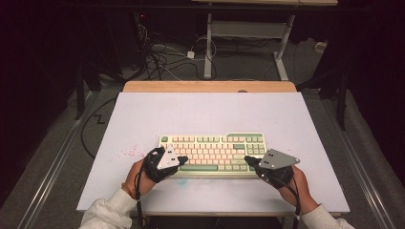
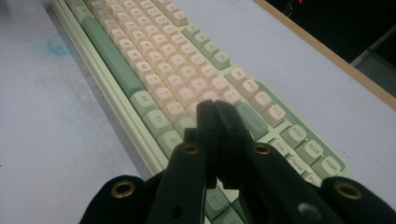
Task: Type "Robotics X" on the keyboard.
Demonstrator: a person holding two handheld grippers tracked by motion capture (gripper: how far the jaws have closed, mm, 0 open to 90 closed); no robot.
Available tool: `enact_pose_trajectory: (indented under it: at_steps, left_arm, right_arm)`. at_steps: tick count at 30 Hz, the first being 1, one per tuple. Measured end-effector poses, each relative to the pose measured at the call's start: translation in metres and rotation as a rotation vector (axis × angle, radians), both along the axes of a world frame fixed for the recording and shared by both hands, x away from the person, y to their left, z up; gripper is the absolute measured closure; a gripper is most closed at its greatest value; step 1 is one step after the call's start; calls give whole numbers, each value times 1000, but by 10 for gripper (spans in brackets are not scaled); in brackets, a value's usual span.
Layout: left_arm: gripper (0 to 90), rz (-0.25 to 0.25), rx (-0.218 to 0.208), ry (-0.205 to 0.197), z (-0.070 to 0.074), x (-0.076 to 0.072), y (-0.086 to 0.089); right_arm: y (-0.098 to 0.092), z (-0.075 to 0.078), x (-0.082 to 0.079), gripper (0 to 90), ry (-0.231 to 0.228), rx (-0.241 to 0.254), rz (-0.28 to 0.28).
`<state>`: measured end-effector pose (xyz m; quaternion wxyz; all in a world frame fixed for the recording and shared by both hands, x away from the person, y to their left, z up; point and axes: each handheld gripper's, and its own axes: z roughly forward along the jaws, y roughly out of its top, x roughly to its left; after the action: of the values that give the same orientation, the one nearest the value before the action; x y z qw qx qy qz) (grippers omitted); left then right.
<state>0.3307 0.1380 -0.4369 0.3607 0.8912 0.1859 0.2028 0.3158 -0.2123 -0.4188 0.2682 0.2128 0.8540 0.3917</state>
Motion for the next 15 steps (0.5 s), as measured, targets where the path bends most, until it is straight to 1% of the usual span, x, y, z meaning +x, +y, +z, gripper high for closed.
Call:
enact_pose_trajectory:
  at_steps: [5,11,13,15]
  left_arm:
    - [871,9,-7,-3,2,0,4]
    - [870,23,-18,-5,4,1,10]
    - [871,26,-14,-7,5,1,11]
    - [871,33,-23,-5,5,1,13]
  right_arm:
    - [-1,0,1,897,4,-1,-5]
    - [-1,-2,5,897,27,-8,-8]
    - [-1,-3,6,897,32,-11,-10]
    - [0,-3,8,897,35,-13,-12]
